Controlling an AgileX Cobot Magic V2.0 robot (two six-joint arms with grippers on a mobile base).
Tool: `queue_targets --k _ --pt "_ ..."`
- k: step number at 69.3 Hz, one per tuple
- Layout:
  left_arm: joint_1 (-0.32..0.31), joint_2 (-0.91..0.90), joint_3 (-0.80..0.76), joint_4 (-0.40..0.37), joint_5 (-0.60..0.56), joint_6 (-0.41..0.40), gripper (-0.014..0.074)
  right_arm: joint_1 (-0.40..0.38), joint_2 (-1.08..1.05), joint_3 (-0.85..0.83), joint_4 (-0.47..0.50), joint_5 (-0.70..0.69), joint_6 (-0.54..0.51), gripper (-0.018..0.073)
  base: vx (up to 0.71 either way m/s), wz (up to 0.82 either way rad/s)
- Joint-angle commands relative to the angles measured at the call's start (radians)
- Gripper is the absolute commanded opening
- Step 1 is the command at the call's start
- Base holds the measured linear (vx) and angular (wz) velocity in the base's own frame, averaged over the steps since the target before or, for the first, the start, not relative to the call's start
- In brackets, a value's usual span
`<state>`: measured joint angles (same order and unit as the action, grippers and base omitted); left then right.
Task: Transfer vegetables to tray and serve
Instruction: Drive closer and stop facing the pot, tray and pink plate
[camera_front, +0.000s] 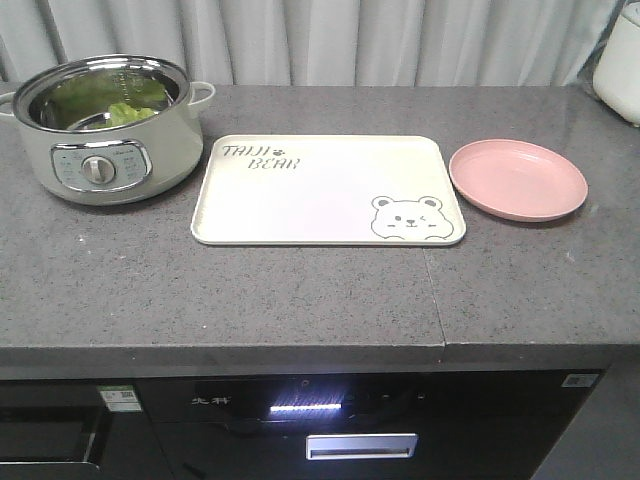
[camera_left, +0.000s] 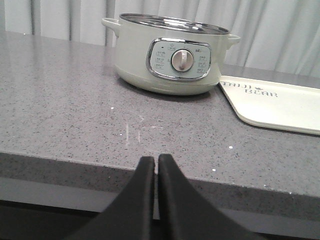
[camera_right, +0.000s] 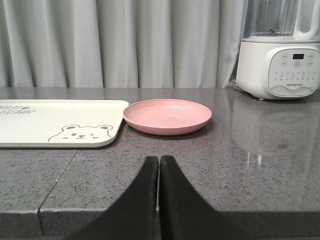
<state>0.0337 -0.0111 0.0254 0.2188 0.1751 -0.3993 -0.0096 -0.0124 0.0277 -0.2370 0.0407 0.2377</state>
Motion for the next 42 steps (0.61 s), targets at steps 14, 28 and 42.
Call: queue_targets --k 14,28,42 --pt "-0.001 -0.015 0.025 -0.008 -0.066 -0.009 -0.0006 -0.005 -0.007 0.016 -0.012 -0.070 -0.005 -0.0002 0.07 -0.01" --pt "-0.001 -0.015 0.025 -0.008 -0.066 -0.009 -0.0006 -0.005 -0.007 0.016 -0.012 -0.070 -0.005 -0.0002 0.06 -0.02" --pt "-0.001 -0.015 0.025 -0.008 -0.066 -0.009 -0.0006 -0.005 -0.007 0.016 -0.012 -0.071 -0.005 -0.0002 0.06 -0.01"
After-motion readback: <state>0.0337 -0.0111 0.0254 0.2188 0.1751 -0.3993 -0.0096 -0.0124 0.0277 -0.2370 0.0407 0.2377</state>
